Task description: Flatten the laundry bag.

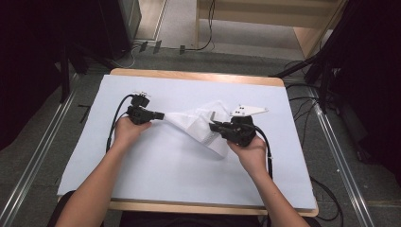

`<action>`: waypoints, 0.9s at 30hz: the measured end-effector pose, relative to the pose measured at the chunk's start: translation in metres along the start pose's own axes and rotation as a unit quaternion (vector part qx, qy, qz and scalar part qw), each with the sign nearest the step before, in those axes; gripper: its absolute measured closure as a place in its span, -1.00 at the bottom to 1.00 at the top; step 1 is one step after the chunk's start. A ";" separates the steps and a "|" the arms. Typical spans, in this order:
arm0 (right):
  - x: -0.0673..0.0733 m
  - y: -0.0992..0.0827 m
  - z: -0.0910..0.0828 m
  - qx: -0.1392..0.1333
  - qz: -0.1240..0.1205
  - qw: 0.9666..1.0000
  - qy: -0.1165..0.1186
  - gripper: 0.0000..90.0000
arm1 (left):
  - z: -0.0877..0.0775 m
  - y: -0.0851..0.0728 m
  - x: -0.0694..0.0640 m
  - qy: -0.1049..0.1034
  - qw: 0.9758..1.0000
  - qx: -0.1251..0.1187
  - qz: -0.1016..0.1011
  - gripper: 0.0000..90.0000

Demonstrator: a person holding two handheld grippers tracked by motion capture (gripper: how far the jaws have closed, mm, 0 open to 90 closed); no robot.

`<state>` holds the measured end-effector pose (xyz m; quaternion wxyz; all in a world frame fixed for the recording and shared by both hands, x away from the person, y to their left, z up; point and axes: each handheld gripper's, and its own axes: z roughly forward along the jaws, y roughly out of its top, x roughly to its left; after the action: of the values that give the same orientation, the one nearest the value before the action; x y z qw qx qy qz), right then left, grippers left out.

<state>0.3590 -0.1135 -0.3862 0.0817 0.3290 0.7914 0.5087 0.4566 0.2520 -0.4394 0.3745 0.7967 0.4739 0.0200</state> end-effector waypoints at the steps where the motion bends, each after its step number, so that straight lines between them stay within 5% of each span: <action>1: -0.004 0.000 -0.003 -0.003 0.002 1.000 -0.006 0.92 | -0.005 0.000 0.003 0.003 1.000 -0.003 -0.002 1.00; 12: -0.042 -0.012 -0.018 -0.014 0.046 0.997 -0.055 0.92 | -0.046 -0.019 0.039 0.041 0.998 -0.019 -0.038 1.00; 27: -0.078 -0.044 -0.013 0.037 0.118 0.988 -0.098 0.92 | -0.053 -0.034 0.061 0.040 0.996 -0.021 -0.076 1.00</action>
<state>0.3939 -0.1820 -0.4343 0.0860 0.4708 0.7534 0.4509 0.4444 0.3395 -0.4419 0.3727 0.7485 0.5474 0.0333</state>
